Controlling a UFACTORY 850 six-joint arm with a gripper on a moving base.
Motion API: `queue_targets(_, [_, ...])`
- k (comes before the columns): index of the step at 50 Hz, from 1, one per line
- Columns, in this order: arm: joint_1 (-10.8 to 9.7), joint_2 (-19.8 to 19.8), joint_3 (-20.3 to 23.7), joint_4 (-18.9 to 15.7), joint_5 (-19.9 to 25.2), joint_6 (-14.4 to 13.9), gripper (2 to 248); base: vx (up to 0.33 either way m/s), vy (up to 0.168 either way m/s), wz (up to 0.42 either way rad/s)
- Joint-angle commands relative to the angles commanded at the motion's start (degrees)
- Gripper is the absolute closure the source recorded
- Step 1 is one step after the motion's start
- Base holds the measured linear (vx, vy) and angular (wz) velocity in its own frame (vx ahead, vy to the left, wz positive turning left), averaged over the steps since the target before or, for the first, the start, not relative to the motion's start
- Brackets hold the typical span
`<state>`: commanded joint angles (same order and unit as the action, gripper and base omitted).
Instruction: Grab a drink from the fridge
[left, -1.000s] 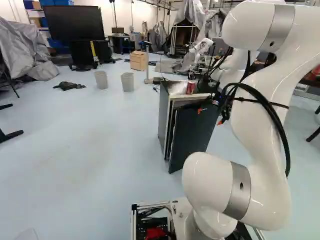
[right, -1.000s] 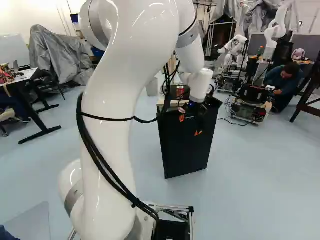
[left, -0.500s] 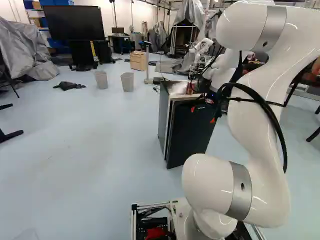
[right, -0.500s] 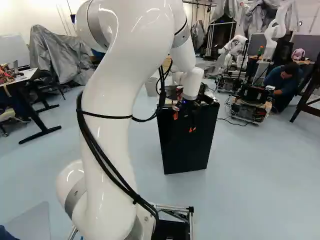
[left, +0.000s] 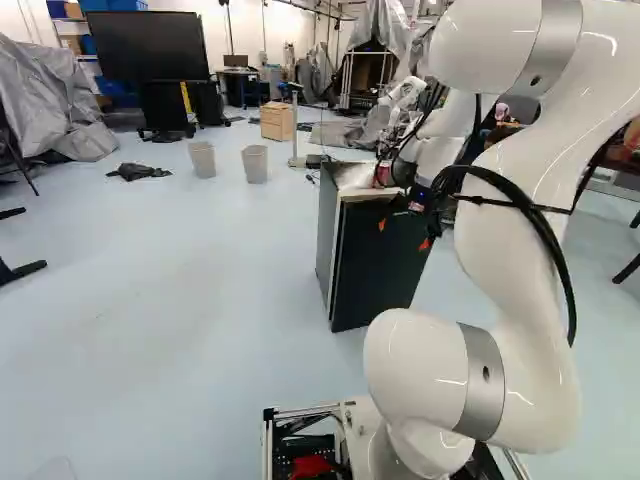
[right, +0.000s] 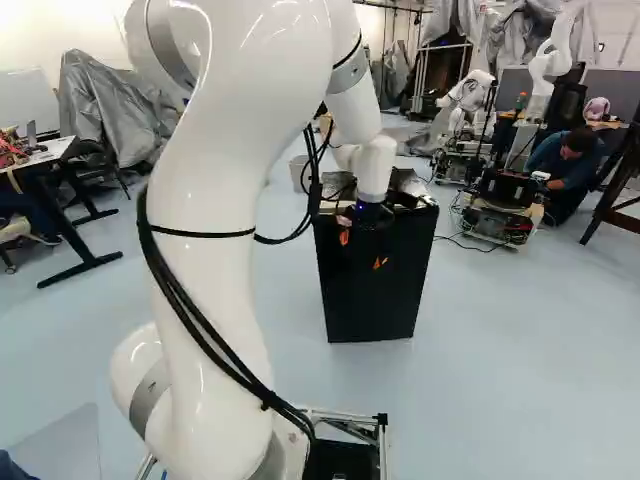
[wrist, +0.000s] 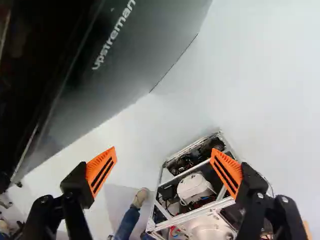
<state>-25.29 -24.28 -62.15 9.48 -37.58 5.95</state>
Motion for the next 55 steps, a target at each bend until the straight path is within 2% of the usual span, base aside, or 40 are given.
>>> queue_targets(12, [0.6, 2.5, 3.7, -7.1, 2.9, 0.0, 3, 0.000, 0.000, 0.000])
queue_targets(21, [1.4, 2.6, 5.6, -12.5, 5.7, 0.0, 3, 0.000, 0.000, 0.000])
queue_targets(44, [1.8, -1.9, 4.5, -26.0, 14.5, 0.0, 3, 0.000, 0.000, 0.000])
queue_targets(55, [1.9, -3.6, 3.8, -30.5, 19.7, 0.0, 3, 0.000, 0.000, 0.000])
